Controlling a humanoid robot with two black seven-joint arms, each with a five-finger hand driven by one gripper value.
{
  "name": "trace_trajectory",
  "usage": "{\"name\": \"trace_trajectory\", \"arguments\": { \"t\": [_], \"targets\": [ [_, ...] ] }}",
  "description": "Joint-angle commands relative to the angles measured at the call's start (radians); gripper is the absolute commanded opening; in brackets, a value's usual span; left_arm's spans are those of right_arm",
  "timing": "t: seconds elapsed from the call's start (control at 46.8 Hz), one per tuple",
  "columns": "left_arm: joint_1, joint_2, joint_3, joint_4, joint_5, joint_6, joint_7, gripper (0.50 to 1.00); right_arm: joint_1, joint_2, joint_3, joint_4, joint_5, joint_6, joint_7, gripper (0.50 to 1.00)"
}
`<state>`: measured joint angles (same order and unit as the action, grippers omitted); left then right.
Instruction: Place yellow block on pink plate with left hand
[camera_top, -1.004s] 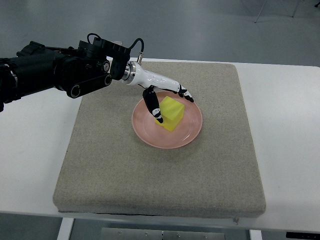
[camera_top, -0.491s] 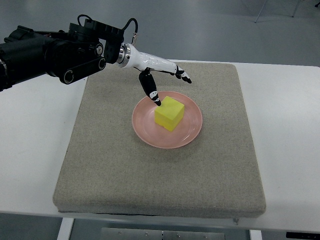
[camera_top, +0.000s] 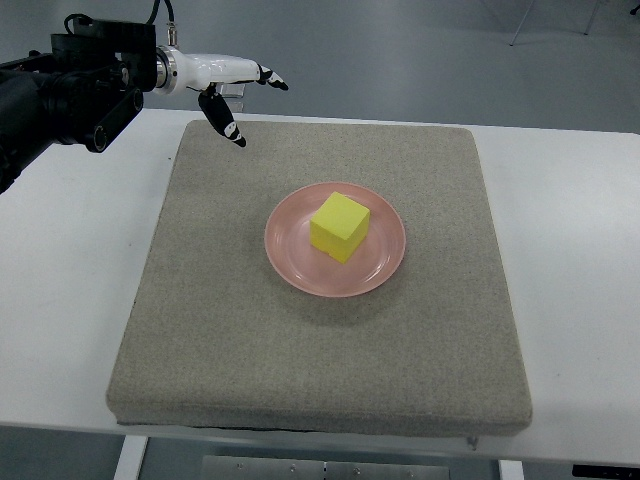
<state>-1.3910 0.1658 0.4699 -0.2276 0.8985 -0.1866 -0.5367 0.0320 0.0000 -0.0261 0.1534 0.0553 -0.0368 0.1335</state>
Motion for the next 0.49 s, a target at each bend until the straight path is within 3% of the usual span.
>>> {"name": "trace_trajectory", "arguments": {
  "t": [0.0,0.128,0.256,0.47],
  "targets": [
    [0.035,-0.002,-0.008,0.008,-0.021,0.084,0.000,0.975,0.000,0.000,0.000,0.000,0.000,0.000,0.000,0.924],
    [0.092,-0.005,-0.100,0.014,-0.108,0.205,0.004,0.979,0.000,0.000,0.000,0.000,0.000,0.000,0.000,0.924],
    [0.145,-0.028,-0.235,0.030,-0.233,0.275,0.018,0.979,0.000,0.000,0.000,0.000,0.000,0.000,0.000,0.924],
    [0.205,-0.058,-0.430,0.076,-0.502,0.269,0.118,0.975,-0.001,0.000,0.000,0.000,0.000,0.000,0.000,0.924]
  ]
}}
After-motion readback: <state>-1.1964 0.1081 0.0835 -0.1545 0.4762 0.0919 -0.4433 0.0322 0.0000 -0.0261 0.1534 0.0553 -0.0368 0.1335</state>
